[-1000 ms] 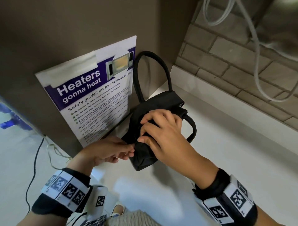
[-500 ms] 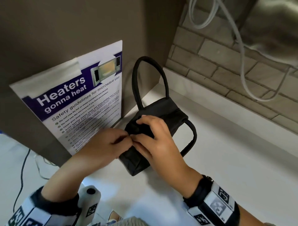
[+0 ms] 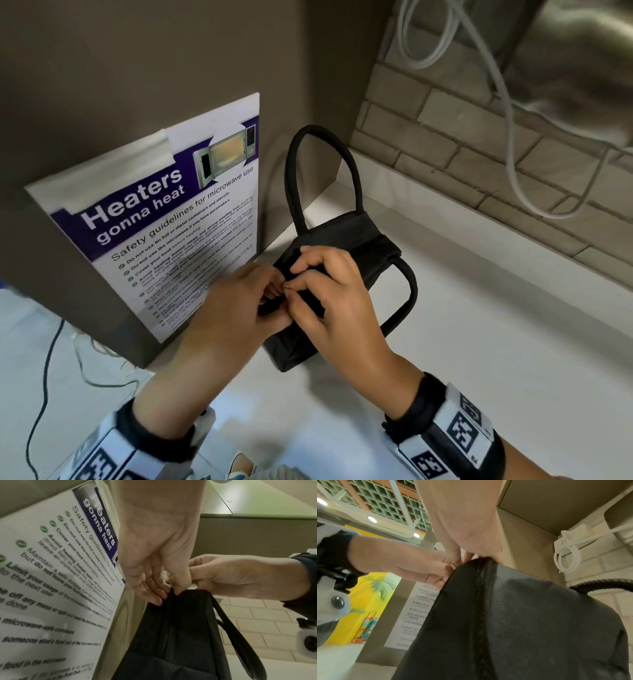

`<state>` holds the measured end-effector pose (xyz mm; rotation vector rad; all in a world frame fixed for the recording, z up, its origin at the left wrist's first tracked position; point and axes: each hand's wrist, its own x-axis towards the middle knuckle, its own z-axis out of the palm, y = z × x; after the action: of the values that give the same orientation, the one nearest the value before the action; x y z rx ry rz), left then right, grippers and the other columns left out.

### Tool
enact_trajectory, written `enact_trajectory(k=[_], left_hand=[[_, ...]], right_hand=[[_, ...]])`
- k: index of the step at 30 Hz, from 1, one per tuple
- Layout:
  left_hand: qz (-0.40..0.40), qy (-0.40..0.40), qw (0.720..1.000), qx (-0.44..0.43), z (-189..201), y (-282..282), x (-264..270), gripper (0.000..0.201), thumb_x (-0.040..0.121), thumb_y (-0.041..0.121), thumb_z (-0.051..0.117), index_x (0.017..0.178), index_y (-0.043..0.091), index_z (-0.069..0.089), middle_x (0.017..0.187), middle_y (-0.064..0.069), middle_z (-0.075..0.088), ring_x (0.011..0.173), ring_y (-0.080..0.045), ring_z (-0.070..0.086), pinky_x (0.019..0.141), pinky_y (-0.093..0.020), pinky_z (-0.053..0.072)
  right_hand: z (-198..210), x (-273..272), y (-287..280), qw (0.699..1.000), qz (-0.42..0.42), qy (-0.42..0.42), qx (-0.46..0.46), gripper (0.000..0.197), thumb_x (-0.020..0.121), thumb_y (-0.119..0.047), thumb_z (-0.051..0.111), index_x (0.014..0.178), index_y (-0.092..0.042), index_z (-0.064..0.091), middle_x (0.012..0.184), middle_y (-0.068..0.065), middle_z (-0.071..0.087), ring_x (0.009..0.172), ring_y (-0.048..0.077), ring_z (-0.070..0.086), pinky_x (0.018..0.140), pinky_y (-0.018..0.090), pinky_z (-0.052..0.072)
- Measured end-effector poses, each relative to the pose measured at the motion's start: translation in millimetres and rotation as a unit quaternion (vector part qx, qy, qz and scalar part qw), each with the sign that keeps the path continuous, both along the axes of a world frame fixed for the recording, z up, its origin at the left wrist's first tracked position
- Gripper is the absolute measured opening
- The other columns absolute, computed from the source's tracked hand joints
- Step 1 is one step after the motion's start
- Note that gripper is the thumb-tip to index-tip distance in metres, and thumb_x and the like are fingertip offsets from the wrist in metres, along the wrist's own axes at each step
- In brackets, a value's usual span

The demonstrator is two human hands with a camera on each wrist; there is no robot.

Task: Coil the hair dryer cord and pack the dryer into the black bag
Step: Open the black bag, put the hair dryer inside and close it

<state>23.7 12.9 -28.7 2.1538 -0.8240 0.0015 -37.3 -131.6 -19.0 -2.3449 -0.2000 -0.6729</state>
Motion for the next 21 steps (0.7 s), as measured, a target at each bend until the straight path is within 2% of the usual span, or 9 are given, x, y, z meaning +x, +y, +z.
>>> enact_trajectory(k=[2, 3, 6, 10, 13, 15, 16, 18, 21], left_hand=[[0.012, -0.016, 1.000, 0.010, -1.2, -2.1, -1.4, 0.030, 0.068, 0.045, 0.051, 0.078, 0.019, 0.060, 0.067, 0.016, 0.050, 0.059, -0.004, 0.054, 0.052, -0.009, 0.037], [0.014, -0.016, 1.000, 0.011, -1.1, -2.5, -1.0, 0.029, 0.067, 0.044, 0.050, 0.076, 0.019, 0.059, 0.066, 0.014, 0.050, 0.060, -0.007, 0.054, 0.052, -0.010, 0.037], [0.010, -0.010, 1.000, 0.011, -1.4, -0.4, 3.3, 0.026, 0.066, 0.043, 0.049, 0.075, 0.021, 0.059, 0.067, 0.015, 0.051, 0.078, -0.003, 0.054, 0.055, -0.008, 0.038], [0.001, -0.003, 1.000, 0.010, 0.1, 2.2, 5.4, 0.020, 0.069, 0.043, 0.050, 0.078, 0.027, 0.057, 0.073, 0.015, 0.054, 0.082, -0.002, 0.054, 0.056, -0.013, 0.040], [0.003, -0.016, 1.000, -0.022, 3.4, -2.6, 0.2, 0.019, 0.074, 0.041, 0.055, 0.083, 0.025, 0.059, 0.077, 0.014, 0.056, 0.076, -0.008, 0.055, 0.059, -0.020, 0.046], [0.009, -0.041, 0.999, -0.022, 6.5, -8.0, -1.6, 0.023, 0.076, 0.040, 0.062, 0.092, 0.023, 0.059, 0.084, 0.011, 0.056, 0.073, -0.007, 0.055, 0.064, -0.023, 0.048], [0.011, -0.049, 0.999, -0.009, 8.2, -11.2, -1.4, 0.024, 0.076, 0.035, 0.067, 0.093, 0.021, 0.059, 0.085, 0.010, 0.055, 0.074, -0.010, 0.056, 0.065, -0.027, 0.050], [0.017, -0.051, 0.998, 0.022, 12.0, -17.4, 0.2, 0.019, 0.077, 0.022, 0.073, 0.089, 0.018, 0.059, 0.080, 0.010, 0.054, 0.072, -0.014, 0.056, 0.064, -0.035, 0.052], [0.018, -0.071, 0.996, 0.049, 15.5, -22.8, 1.2, 0.014, 0.077, 0.019, 0.072, 0.081, 0.018, 0.059, 0.072, 0.008, 0.054, 0.066, -0.015, 0.055, 0.060, -0.040, 0.053]], right_hand=[[0.3, -1.1, -1.7, 0.999, -0.001, -0.027, -0.027, 0.004, 0.084, -0.004, 0.065, 0.082, -0.002, 0.067, 0.097, 0.007, 0.061, 0.111, 0.022, 0.052, 0.099, 0.021, 0.037], [0.8, -0.7, -3.9, 0.999, -0.009, -0.037, -0.036, 0.006, 0.085, -0.006, 0.065, 0.082, -0.002, 0.067, 0.095, 0.007, 0.062, 0.111, 0.023, 0.053, 0.099, 0.022, 0.037], [1.6, 1.1, -10.3, 0.997, -0.048, -0.037, -0.040, 0.007, 0.086, -0.011, 0.066, 0.083, -0.005, 0.068, 0.094, 0.004, 0.063, 0.109, 0.022, 0.055, 0.096, 0.027, 0.041], [1.5, 3.4, -15.9, 0.994, -0.095, -0.019, -0.048, 0.009, 0.087, -0.018, 0.064, 0.087, -0.011, 0.069, 0.091, 0.002, 0.064, 0.102, 0.018, 0.058, 0.085, 0.039, 0.047], [8.1, 4.1, -21.7, 0.992, -0.122, -0.017, -0.026, 0.007, 0.086, -0.019, 0.065, 0.085, -0.013, 0.069, 0.084, 0.000, 0.063, 0.088, 0.016, 0.058, 0.078, 0.038, 0.048], [12.6, 1.8, -18.5, 0.993, -0.111, -0.011, -0.026, 0.006, 0.086, -0.019, 0.065, 0.085, -0.014, 0.069, 0.082, 0.000, 0.061, 0.082, 0.015, 0.056, 0.075, 0.035, 0.047], [13.5, 0.0, -15.6, 0.995, -0.100, -0.006, -0.027, 0.006, 0.085, -0.018, 0.065, 0.084, -0.014, 0.069, 0.081, 0.000, 0.060, 0.081, 0.014, 0.055, 0.074, 0.034, 0.047], [12.7, -3.6, -12.0, 0.996, -0.085, -0.005, -0.036, 0.006, 0.085, -0.016, 0.064, 0.084, -0.013, 0.069, 0.082, 0.000, 0.060, 0.082, 0.015, 0.055, 0.074, 0.035, 0.046], [11.3, -4.4, -17.5, 0.993, -0.098, -0.026, -0.052, 0.005, 0.085, -0.015, 0.065, 0.084, -0.013, 0.069, 0.083, 0.000, 0.062, 0.081, 0.017, 0.056, 0.075, 0.038, 0.046]])
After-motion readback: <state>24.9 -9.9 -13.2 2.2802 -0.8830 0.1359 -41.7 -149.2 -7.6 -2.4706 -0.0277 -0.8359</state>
